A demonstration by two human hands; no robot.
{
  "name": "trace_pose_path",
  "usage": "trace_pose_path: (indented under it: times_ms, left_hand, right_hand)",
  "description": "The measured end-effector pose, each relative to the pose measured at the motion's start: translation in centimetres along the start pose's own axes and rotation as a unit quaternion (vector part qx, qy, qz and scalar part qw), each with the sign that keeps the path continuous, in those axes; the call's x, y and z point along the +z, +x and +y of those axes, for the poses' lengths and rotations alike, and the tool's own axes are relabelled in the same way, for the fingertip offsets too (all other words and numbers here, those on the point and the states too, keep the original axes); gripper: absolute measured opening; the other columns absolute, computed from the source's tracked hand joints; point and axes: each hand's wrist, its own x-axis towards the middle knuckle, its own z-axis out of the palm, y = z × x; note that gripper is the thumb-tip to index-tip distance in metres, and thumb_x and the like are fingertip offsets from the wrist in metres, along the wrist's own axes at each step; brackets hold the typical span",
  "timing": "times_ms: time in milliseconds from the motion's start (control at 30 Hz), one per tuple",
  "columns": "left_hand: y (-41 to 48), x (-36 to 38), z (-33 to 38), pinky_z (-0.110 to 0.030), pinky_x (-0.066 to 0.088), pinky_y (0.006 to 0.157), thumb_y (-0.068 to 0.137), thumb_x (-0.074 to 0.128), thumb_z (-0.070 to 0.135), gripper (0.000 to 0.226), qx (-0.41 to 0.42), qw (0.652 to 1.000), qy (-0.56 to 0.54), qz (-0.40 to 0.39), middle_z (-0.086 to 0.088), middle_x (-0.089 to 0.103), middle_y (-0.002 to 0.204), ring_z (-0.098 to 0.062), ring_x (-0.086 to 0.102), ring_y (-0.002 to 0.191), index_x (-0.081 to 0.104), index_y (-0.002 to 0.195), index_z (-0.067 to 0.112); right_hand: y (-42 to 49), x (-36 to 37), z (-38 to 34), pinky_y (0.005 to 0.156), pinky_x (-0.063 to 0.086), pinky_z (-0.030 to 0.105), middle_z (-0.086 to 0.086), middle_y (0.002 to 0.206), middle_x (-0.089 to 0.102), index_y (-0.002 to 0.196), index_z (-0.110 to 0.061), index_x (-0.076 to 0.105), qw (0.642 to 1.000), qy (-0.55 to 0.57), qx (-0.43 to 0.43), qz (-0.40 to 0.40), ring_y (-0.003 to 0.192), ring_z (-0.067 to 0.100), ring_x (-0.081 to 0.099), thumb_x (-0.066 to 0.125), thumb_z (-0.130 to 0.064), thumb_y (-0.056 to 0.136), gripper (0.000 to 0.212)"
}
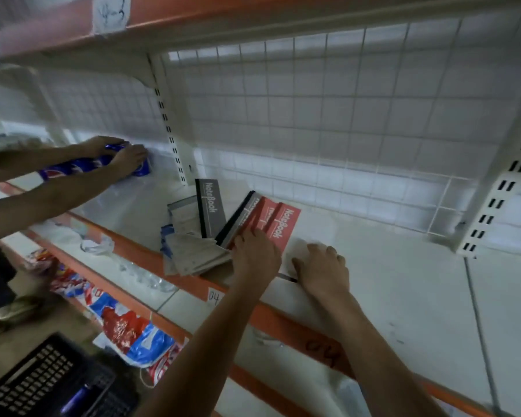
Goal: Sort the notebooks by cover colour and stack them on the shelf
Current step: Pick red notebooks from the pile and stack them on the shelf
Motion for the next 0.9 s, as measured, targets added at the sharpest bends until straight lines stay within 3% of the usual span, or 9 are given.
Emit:
trace_pose_path:
  times_ms: [167, 367, 533, 600, 667, 733, 767, 833, 900]
  left_hand:
    - [2.5, 0.2, -0.6, -0.042, 0.044, 0.094, 0.093, 0.043, 0.037, 0.047, 0.021, 1.0, 0.007, -0.004, -0.02, 0.054, 0.122, -0.033, 0.052, 0.112, 0.047, 0.123, 0.0]
    - [3.9, 0.5, -1.2, -0.038, 0.051, 0.086, 0.094, 0.044, 0.041, 0.05, -0.013, 0.998, -0.045, -0.033, -0.02, 0.056, 0.118, -0.031, 0.058, 0.102, 0.052, 0.121, 0.0]
    - [3.5, -0.7, 0.3, -0.036, 0.046, 0.088, 0.097, 0.047, 0.022, 0.041, -0.005, 0.971, -0.235, -0.045, -0.019, 0.055, 0.126, -0.034, 0.057, 0.111, 0.039, 0.13, 0.0]
    - [3.0, -1.1, 0.5, -0.028, 0.044, 0.082, 0.095, 0.051, 0.019, 0.033, 0.01, 0.941, -0.335, -0.044, -0.012, 0.06, 0.118, -0.029, 0.059, 0.107, 0.043, 0.124, 0.004]
    - [2.6, -1.2, 0.3, -0.02, 0.043, 0.075, 0.089, 0.061, 0.016, 0.034, 0.04, 0.892, -0.448, -0.05, 0.0, 0.062, 0.107, -0.019, 0.062, 0.099, 0.047, 0.12, 0.014]
    - [2.4, -0.9, 0.1, -0.013, 0.043, 0.07, 0.084, 0.069, 0.015, 0.037, 0.086, 0.862, -0.497, -0.048, 0.01, 0.063, 0.1, -0.007, 0.061, 0.091, 0.049, 0.115, 0.022]
    - [2.3, -0.7, 0.0, -0.009, 0.043, 0.069, 0.085, 0.068, 0.017, 0.033, 0.097, 0.857, -0.504, -0.045, 0.013, 0.063, 0.097, -0.002, 0.061, 0.088, 0.051, 0.112, 0.025]
    - [2.1, -0.8, 0.1, -0.007, 0.043, 0.064, 0.095, 0.055, 0.024, 0.015, 0.092, 0.848, -0.52, -0.046, 0.017, 0.063, 0.091, 0.003, 0.06, 0.082, 0.054, 0.11, 0.025]
    - [2.2, -0.8, 0.0, -0.008, 0.043, 0.063, 0.101, 0.041, 0.024, 0.016, 0.087, 0.848, -0.521, -0.038, 0.015, 0.061, 0.088, 0.004, 0.059, 0.079, 0.055, 0.107, 0.023]
  right_hand:
    - [0.8, 1.3, -1.8, 0.098, 0.036, 0.038, 0.011, 0.128, 0.049, 0.125, -0.013, 0.048, 0.998, -0.017, 0.06, 0.026, 0.119, 0.031, 0.041, 0.059, -0.048, 0.083, 0.056]
    - [1.1, 0.9, -1.4, 0.104, 0.032, 0.034, 0.005, 0.133, 0.044, 0.126, -0.019, 0.047, 0.998, 0.021, 0.061, -0.008, 0.126, 0.026, 0.036, 0.067, -0.042, 0.078, 0.056]
    - [1.4, 0.7, 0.0, 0.105, 0.034, 0.032, 0.009, 0.138, 0.043, 0.136, -0.013, 0.039, 0.986, 0.14, 0.08, 0.045, 0.129, 0.026, 0.041, 0.072, -0.043, 0.075, 0.075]
    - [1.6, 0.1, 0.5, 0.102, 0.039, 0.032, 0.011, 0.135, 0.046, 0.137, -0.009, 0.036, 0.956, 0.242, 0.107, 0.127, 0.124, 0.026, 0.046, 0.075, -0.044, 0.073, 0.082]
    - [1.7, -0.7, 1.0, 0.093, 0.047, 0.036, 0.007, 0.12, 0.051, 0.131, -0.008, 0.04, 0.92, 0.332, 0.146, 0.147, 0.112, 0.027, 0.053, 0.079, -0.048, 0.067, 0.085]
    - [1.8, -1.3, 2.0, 0.074, 0.05, 0.038, 0.003, 0.092, 0.055, 0.101, -0.009, 0.052, 0.895, 0.391, 0.158, 0.148, 0.083, 0.024, 0.056, 0.084, -0.051, 0.057, 0.069]
    - [1.6, -1.5, 2.4, 0.073, 0.05, 0.04, 0.003, 0.085, 0.058, 0.091, -0.01, 0.053, 0.887, 0.403, 0.16, 0.161, 0.078, 0.024, 0.056, 0.084, -0.042, 0.061, 0.054]
    - [1.2, -1.9, 3.2, 0.077, 0.052, 0.041, 0.003, 0.087, 0.065, 0.093, -0.015, 0.059, 0.873, 0.423, 0.149, 0.192, 0.079, 0.025, 0.061, 0.075, -0.018, 0.073, 0.026]
    - [0.6, -2.1, 3.6, 0.073, 0.054, 0.037, 0.001, 0.085, 0.069, 0.093, -0.024, 0.065, 0.866, 0.438, 0.122, 0.207, 0.076, 0.023, 0.064, 0.065, -0.007, 0.075, 0.025]
